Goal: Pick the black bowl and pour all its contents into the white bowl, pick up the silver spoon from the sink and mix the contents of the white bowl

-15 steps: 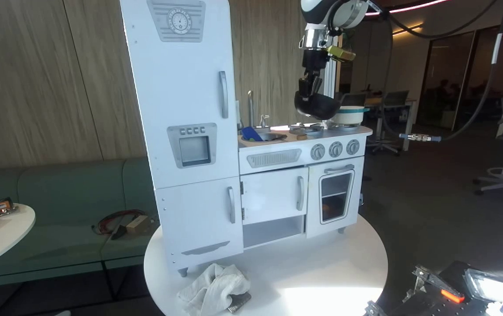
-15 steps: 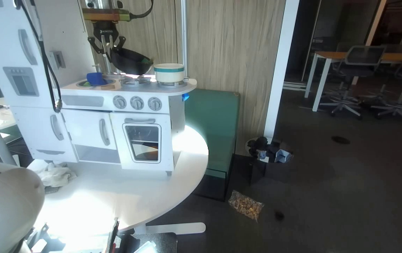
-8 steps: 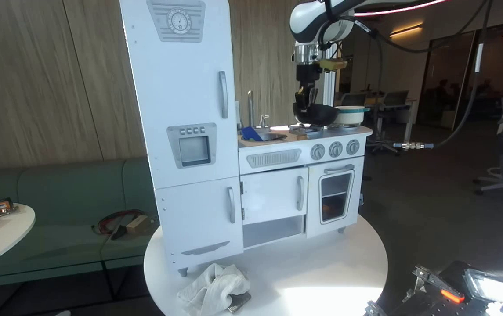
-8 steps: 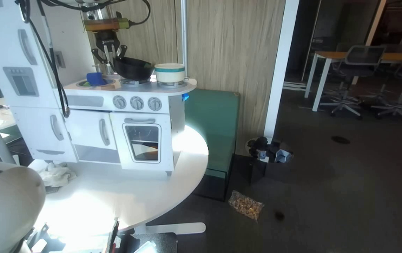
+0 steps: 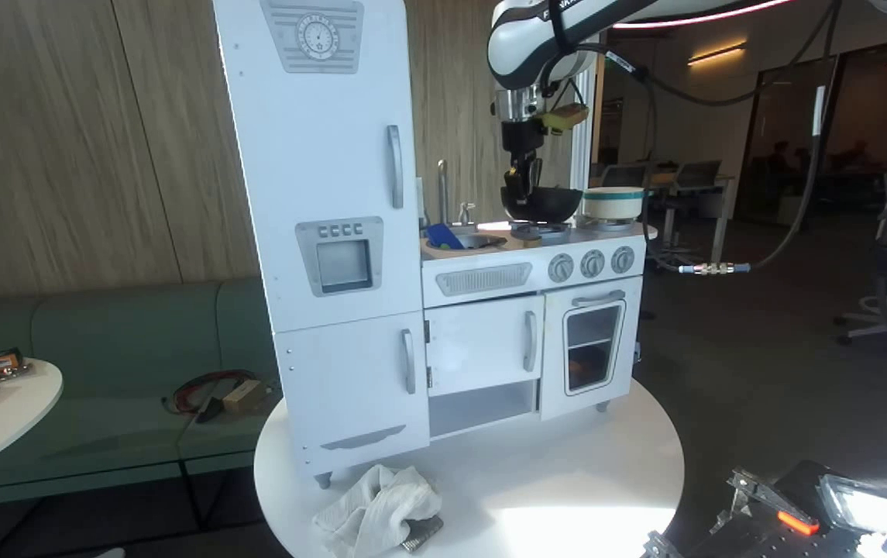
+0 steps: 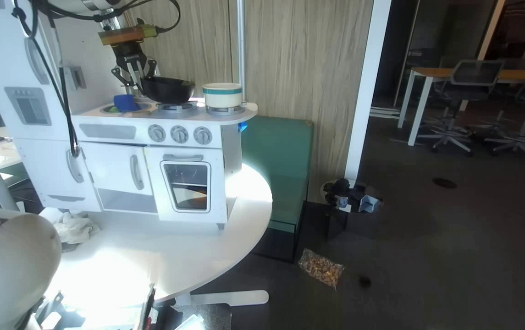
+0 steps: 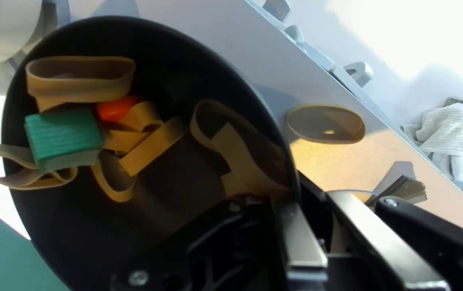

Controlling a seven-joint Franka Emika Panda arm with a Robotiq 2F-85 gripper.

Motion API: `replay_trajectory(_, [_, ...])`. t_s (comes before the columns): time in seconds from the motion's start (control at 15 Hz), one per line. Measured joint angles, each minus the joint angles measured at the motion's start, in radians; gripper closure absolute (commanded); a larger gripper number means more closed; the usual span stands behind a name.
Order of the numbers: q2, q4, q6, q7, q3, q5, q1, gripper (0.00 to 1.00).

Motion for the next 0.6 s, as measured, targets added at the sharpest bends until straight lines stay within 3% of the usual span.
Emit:
replay_trajectory(0.4, [0.035, 0.038, 0.0, 0.026, -0.009, -0.014, -0.013, 0.95])
replay_trajectory(0.47, [0.04, 0.043, 0.0, 0.027, -0.009, -0.015, -0.014, 0.92])
replay_trajectory(0.53, [0.046, 0.049, -0.002, 0.027, -0.009, -0.016, -0.015, 0.64])
replay_trajectory(0.6, [0.051, 0.054, -0.002, 0.027, -0.009, -0.016, -0.015, 0.62])
